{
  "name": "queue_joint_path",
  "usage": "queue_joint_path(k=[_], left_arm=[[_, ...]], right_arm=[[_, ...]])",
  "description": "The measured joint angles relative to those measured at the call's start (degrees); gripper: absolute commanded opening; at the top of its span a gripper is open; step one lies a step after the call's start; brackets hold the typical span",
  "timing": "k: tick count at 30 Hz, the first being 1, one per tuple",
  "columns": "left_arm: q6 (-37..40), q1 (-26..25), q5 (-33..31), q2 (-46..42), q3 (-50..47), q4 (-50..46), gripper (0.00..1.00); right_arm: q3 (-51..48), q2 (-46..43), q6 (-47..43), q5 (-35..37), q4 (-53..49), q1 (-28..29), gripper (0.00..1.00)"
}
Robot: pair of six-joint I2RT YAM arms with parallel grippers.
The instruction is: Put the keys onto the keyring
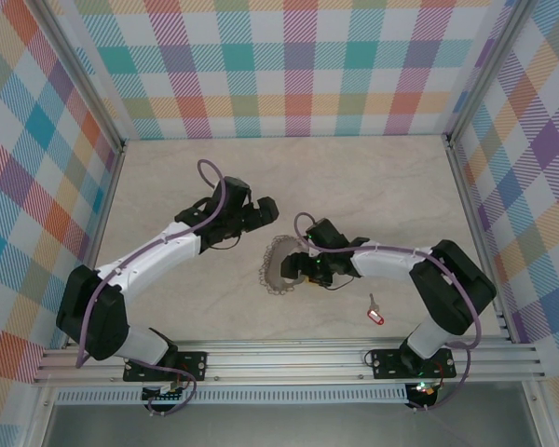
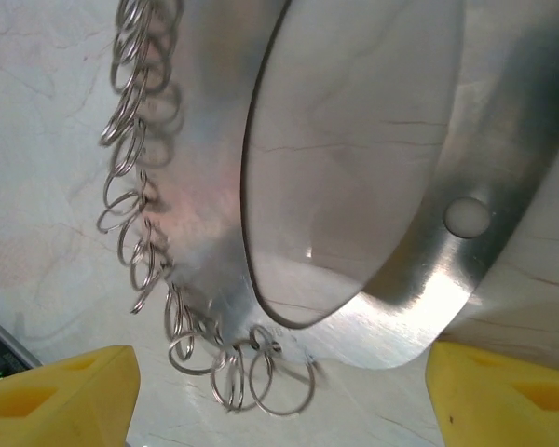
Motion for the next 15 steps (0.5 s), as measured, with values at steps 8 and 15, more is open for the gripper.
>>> queue_joint_path(k=[8,15], left_arm=[[-0.02,0.79,0.66,-0.44,-0.42,0.0,1.0],[-0.07,3.26,1.55,-0.44,-0.42,0.02,1.0]], right_arm=[[5.79,5.27,0.61,-1.27,1.11,3.37,0.81],[9.66,6.93,-0.7,-3.06,2.45,3.82,0.83]])
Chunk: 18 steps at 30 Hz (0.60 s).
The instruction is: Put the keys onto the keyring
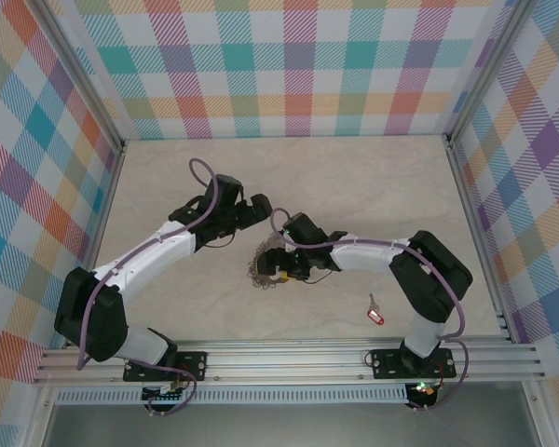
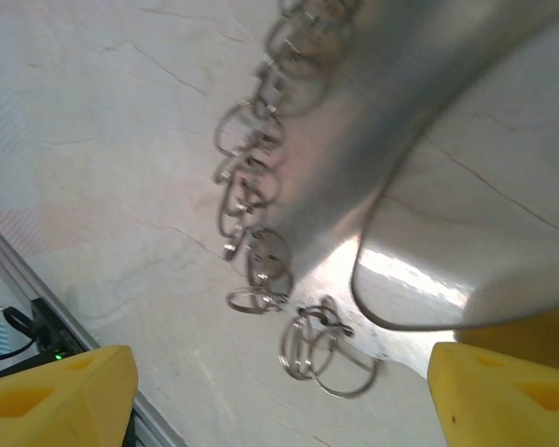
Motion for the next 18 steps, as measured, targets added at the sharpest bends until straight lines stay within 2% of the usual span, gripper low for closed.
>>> queue_joint_path(k=[4,9,18], left_arm=[[0.02,1.64,0.0,0.0,0.02,-0.04,1.0],[0.09,2.62,0.24,1.97,1.68,-0.07,1.0],[0.83,2.64,4.57,17.35,9.46,0.46,1.0]], right_arm=[[-0.09,-3.15,-1.53,-0.46,-0.59,-1.81,0.82],[-2.93,-11.5,-3.37,-0.63,-2.45,-8.17,0.83],[-8.68,-18.97,-6.34,0.81,-6.56,-17.88,0.83]])
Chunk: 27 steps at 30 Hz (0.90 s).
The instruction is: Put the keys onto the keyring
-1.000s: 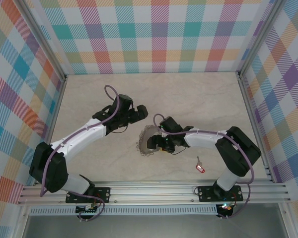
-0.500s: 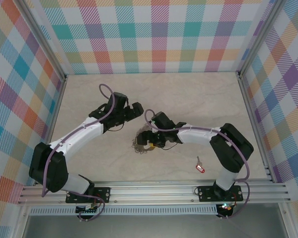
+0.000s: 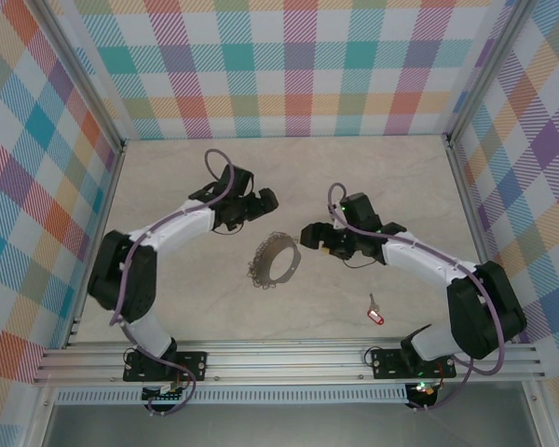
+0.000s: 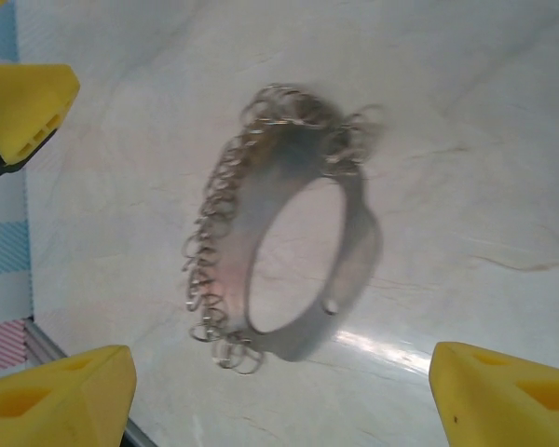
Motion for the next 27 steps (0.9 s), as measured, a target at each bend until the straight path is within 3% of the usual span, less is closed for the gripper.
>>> queue_joint_path(k=[10,12,15,27], left_arm=[[0.28,-2.21,3.63,12.28,7.69,-0.04,1.0],[0.28,-3.37,4.02,13.6,9.05,-0.07,1.0],[0.28,-5.22,4.33,15.19,10.58,-0.07,1.0],[-0.39,-9.4,5.57,17.4,11.37,0.44,1.0]], right_arm=[[-4.22,-0.92,-3.98,0.46,-1.36,-2.71,0.79],[-4.87,-1.75,-4.5,0.46,-1.38,-2.86,0.84],[-5.88,-3.85,-5.07,0.5,-1.4,-3.28,1.0],[-8.61,-12.85,-4.48,6.84,-2.01,-3.91,1.0]])
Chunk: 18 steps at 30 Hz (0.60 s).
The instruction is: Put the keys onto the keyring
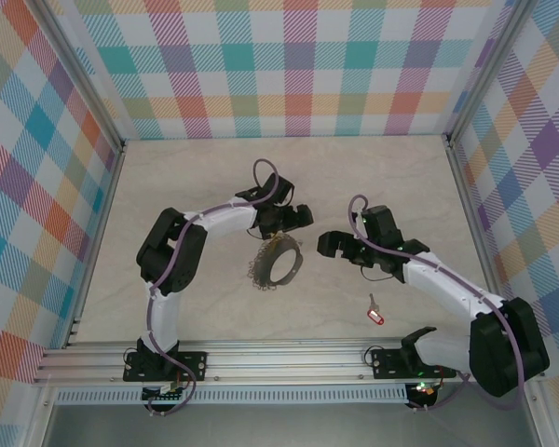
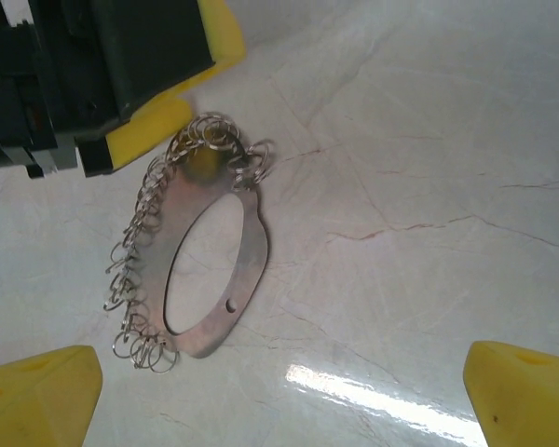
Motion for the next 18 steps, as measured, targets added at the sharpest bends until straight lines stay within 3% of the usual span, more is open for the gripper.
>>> queue_joint_path(k=[12,18], left_arm=[[-2.6,-6.88,2.36,-0.02,0.72,2.1,1.0],[-1.97,-6.69,0.22,-3.45,0.74,0.09,1.0]], right_arm=[[-0.28,0.55,0.2,-2.45,-1.07,-0.31,0.99],[-2.62,1.44,-0.07,-7.02,0.87,-0.31,0.87]])
